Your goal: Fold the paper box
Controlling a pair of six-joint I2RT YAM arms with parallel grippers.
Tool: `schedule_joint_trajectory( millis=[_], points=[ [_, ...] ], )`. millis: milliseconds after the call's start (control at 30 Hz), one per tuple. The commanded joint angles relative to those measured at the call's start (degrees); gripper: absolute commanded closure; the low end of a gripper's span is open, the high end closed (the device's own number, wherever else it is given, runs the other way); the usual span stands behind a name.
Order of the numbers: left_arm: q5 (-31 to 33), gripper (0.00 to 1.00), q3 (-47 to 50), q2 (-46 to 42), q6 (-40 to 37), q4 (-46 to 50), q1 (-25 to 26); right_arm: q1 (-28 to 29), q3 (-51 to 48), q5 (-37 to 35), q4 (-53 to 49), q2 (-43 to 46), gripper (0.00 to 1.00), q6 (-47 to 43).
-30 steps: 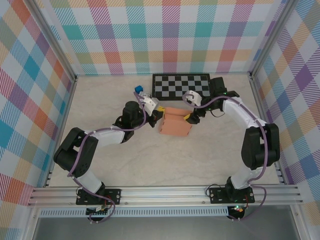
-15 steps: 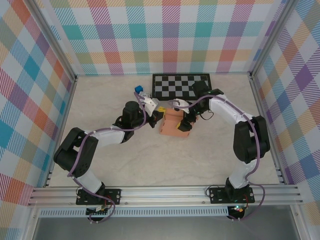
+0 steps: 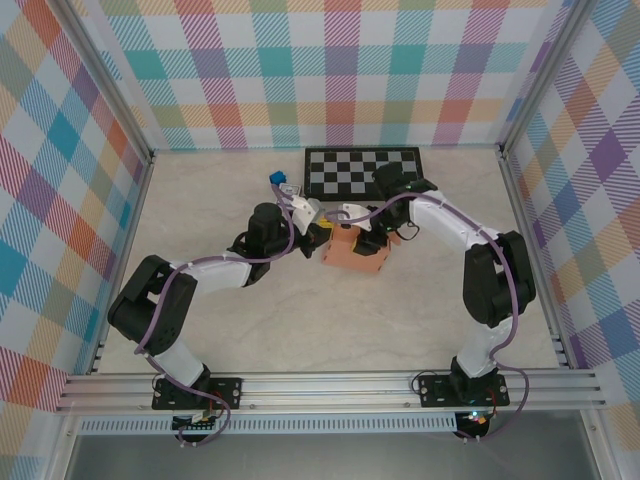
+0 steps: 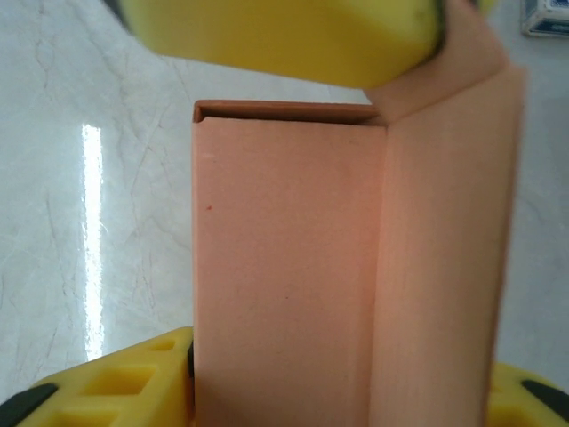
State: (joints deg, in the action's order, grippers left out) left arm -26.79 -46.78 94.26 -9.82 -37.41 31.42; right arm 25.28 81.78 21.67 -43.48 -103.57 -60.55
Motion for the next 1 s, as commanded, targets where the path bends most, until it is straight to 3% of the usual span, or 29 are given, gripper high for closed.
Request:
schedule_joint_trajectory(
  millis=[0,67,200,333,400,567,733,867,967],
  points=[
    [-2.3,0.80,-1.3,-2.7,0.6,2.3,0.7,0.9,1.4,-2.3,-1.3,-0.1,0.55,-0.8],
    [-3.1,0.56,-1.0,-4.4,0.7,4.9,0.6,1.8,1.1,-4.2,-1.4,0.1,0.56,-1.6],
    [-7.4,0.46,1.3,-9.1,0.2,8.5,-0.5,3.8,0.6,-5.9,-1.7,0.4,0.55,-2.8],
    [-12.2,0.46,2.6,-13.9,-7.2,19.3,-3.0,6.5,-0.1,-9.2,-3.0,0.5,0.53,-4.4],
    [-11.8,0.46,4.1,-15.7,-8.5,20.1,-4.9,8.5,0.2,-10.5,-4.1,-0.1,0.51,-4.5],
    [-4.0,0.45,8.3,-19.8,-5.0,15.6,-9.3,11.8,1.2,-16.6,-4.5,-3.0,0.52,-2.1],
    [0.8,0.38,9.5,-20.5,2.1,13.0,-11.2,13.7,1.6,-19.4,-4.3,-4.9,0.51,-0.2],
    [7.3,0.36,8.1,-18.8,11.6,15.3,-11.8,14.1,2.3,-19.2,-4.0,-4.6,0.40,1.8],
    [11.4,0.25,6.5,-18.2,15.6,17.9,-11.9,14.1,2.5,-18.9,-3.8,-4.1,0.36,1.4]
  ],
)
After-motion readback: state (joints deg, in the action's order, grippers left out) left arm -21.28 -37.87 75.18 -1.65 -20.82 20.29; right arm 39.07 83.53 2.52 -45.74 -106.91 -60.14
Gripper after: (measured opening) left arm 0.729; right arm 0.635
